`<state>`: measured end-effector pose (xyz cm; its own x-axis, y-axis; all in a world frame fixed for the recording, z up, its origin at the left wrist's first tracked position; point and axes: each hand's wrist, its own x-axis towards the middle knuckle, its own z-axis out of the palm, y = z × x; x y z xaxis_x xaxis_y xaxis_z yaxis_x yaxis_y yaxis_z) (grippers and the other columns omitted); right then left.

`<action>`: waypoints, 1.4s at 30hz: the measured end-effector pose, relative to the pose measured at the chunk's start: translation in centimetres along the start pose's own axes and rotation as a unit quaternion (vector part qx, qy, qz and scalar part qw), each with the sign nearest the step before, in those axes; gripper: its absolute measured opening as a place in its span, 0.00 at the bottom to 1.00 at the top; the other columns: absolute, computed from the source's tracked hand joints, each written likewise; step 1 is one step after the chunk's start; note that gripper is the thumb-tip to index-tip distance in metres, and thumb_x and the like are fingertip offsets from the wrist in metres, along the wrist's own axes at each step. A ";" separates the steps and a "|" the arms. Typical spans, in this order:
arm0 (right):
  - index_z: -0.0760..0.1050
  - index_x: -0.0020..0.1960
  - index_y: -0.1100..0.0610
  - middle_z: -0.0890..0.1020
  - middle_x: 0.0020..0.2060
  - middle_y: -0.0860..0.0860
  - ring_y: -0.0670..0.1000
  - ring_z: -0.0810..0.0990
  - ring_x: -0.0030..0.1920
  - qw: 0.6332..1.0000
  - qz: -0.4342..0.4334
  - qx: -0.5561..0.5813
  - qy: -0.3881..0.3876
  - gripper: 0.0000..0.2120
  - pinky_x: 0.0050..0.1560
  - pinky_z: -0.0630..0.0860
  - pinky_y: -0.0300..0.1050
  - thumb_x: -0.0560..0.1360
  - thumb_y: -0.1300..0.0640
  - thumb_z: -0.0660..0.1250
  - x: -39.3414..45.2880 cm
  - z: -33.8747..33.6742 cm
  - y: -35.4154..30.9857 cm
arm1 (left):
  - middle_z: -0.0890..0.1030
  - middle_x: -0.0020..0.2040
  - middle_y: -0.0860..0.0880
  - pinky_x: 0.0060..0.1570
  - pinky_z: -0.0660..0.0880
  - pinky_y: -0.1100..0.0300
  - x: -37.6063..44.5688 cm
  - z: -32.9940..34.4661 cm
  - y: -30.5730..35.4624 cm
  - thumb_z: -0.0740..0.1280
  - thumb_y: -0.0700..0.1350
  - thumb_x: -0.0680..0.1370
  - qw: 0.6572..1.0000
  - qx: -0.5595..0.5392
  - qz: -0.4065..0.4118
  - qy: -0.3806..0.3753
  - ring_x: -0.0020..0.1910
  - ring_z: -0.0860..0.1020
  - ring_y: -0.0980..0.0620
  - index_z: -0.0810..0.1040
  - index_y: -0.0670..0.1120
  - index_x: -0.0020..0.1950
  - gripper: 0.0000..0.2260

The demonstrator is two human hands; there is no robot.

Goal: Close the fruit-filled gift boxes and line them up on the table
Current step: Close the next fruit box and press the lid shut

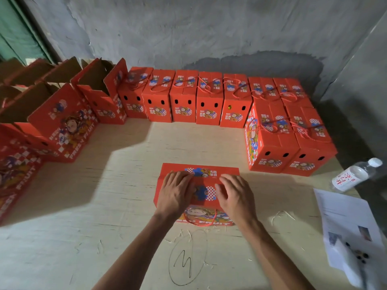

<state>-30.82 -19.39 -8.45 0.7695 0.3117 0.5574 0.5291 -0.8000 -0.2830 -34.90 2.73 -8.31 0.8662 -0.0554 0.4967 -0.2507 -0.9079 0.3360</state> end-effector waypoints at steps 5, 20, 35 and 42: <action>0.83 0.53 0.61 0.83 0.52 0.53 0.54 0.80 0.50 0.999 0.040 0.014 0.019 0.11 0.50 0.79 0.50 0.80 0.53 0.69 0.0 0.9 -1.9 | 0.78 0.53 0.50 0.53 0.73 0.54 0.0 0.9 0.2 0.69 0.48 0.81 0.999 -0.004 -0.026 0.034 0.50 0.73 0.50 0.83 0.45 0.59 0.10; 0.82 0.46 0.60 0.82 0.45 0.50 0.52 0.77 0.43 0.998 0.051 0.021 0.039 0.09 0.41 0.76 0.47 0.81 0.56 0.69 0.3 0.6 -2.0 | 0.80 0.48 0.49 0.45 0.75 0.49 -0.5 1.6 0.1 0.71 0.45 0.81 0.996 -0.013 -0.032 0.080 0.45 0.75 0.47 0.84 0.44 0.51 0.05; 0.69 0.70 0.54 0.84 0.56 0.51 0.50 0.86 0.50 0.858 0.441 0.226 -0.135 0.46 0.44 0.85 0.47 0.65 0.23 0.71 0.6 -1.7 -1.3 | 0.63 0.80 0.47 0.74 0.66 0.45 0.7 -1.5 -1.1 0.62 0.75 0.73 0.934 -0.071 -0.337 -0.095 0.77 0.65 0.44 0.60 0.46 0.80 0.45; 0.79 0.54 0.50 0.84 0.39 0.45 0.42 0.83 0.34 0.845 0.430 0.293 -0.122 0.28 0.28 0.71 0.29 0.75 0.27 0.62 -0.4 -1.0 -0.5 | 0.85 0.52 0.51 0.45 0.83 0.53 0.3 -1.8 -2.5 0.72 0.75 0.65 0.857 -0.229 -0.456 -0.062 0.46 0.85 0.52 0.78 0.48 0.63 0.38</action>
<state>-31.71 -19.65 -7.71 0.9726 -0.1015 -0.2091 -0.2324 -0.4149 -0.8797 -34.78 5.73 -7.62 0.8242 0.5218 -0.2201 0.4373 -0.3393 0.8328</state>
